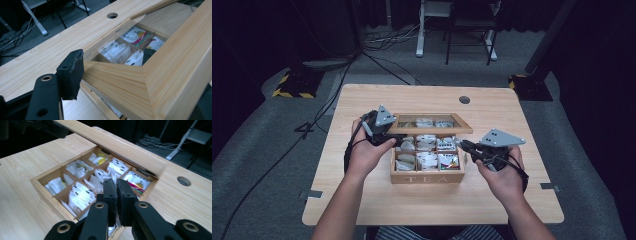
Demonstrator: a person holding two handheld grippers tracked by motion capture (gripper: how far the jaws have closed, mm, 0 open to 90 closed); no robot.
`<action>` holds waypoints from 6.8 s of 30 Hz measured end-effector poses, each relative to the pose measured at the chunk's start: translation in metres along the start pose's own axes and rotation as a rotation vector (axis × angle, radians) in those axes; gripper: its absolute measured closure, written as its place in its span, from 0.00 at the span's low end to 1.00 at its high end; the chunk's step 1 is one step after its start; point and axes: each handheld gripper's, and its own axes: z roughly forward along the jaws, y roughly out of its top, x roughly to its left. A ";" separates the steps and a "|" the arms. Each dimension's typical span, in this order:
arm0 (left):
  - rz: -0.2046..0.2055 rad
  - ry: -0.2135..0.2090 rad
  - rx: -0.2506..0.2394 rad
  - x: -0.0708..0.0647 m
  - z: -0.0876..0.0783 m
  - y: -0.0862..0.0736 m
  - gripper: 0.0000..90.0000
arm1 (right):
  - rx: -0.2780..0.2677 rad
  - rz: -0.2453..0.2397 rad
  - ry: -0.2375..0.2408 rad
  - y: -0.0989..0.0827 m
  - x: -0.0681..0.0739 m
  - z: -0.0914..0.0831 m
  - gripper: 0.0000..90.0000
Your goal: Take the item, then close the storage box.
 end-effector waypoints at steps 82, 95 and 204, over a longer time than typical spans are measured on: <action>-0.002 0.001 -0.008 -0.001 0.000 -0.002 0.38 | -0.019 0.335 -0.203 -0.099 -0.113 0.007 0.96; 0.005 0.001 -0.009 -0.001 0.000 -0.003 0.38 | 0.013 0.302 -0.268 -0.087 -0.123 -0.006 0.58; -0.130 -0.005 0.168 -0.028 0.011 -0.039 0.12 | 0.220 0.343 -0.313 -0.196 -0.185 0.020 0.27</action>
